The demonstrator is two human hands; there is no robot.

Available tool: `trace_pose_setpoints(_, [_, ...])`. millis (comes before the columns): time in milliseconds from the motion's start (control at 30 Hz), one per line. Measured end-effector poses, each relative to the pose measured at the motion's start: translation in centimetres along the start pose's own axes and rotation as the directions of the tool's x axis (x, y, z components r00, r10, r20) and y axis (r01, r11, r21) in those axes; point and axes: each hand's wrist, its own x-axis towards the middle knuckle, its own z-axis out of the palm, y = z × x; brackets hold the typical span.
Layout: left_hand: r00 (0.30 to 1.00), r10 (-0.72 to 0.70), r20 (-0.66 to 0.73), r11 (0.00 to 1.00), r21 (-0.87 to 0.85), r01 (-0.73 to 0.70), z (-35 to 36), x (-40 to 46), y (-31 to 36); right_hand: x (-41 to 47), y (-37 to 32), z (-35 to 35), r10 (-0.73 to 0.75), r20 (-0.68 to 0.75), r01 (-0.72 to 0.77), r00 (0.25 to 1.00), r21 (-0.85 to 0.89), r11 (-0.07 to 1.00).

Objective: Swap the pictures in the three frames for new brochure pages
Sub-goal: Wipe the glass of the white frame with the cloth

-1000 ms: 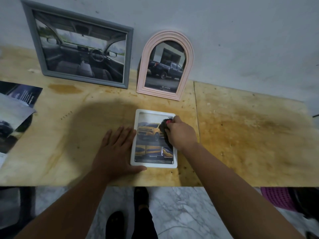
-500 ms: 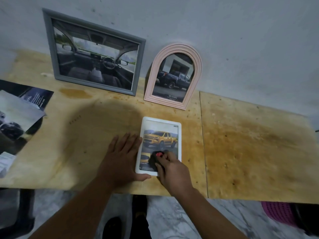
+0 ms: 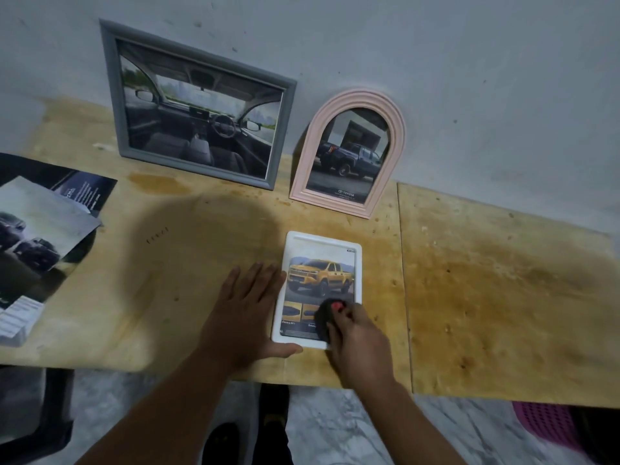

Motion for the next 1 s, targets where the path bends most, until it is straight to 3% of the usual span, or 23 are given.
trace_pose_setpoints(167, [0.999,0.016,-0.037,0.999,-0.035,-0.017,0.3,0.0,-0.2,1.5,-4.5,1.5,-0.154,0.066,0.133,0.986,0.25,0.959])
trace_pose_setpoints(233, [0.999,0.019,-0.048,0.999,-0.046,-0.021,0.4,0.0,-0.2,3.3,-4.4,0.3,-0.185,0.19,0.1,0.964,0.387,0.917])
trace_pose_setpoints(300, [0.999,0.021,-0.038,0.998,-0.051,-0.023,0.3,0.0,-0.2,5.6,-2.5,-1.3,-0.117,0.175,0.027,0.978,0.447,0.894])
trace_pose_setpoints(400, [1.0,0.019,-0.02,0.999,-0.043,-0.02,0.4,-0.1,-0.3,9.3,1.1,-3.0,0.104,0.018,-0.105,0.994,0.287,0.952])
trace_pose_setpoints(500, [1.0,0.016,-0.002,1.0,-0.027,-0.016,0.5,-0.1,-0.3,10.7,1.2,-2.0,0.089,-0.023,-0.088,0.996,0.031,0.996])
trace_pose_setpoints(667, [0.999,0.009,0.031,1.0,-0.003,-0.009,0.3,-0.1,-0.2,11.0,-3.6,0.3,-0.069,-0.083,0.076,0.994,0.084,0.994])
trace_pose_setpoints(833, [1.0,0.007,0.019,1.0,-0.004,-0.007,0.3,-0.1,-0.2,9.2,-4.9,1.0,-0.133,-0.002,0.132,0.991,0.055,0.99])
trace_pose_setpoints(933, [1.0,0.01,-0.009,0.999,-0.04,-0.01,0.6,-0.1,-0.3,5.8,-3.8,0.8,-0.272,0.059,0.26,0.961,0.155,0.953])
trace_pose_setpoints(1000, [0.999,0.014,-0.031,0.998,-0.054,-0.016,0.7,-0.1,-0.3,4.1,-3.2,-0.1,-0.363,0.183,0.314,0.914,0.249,0.916])
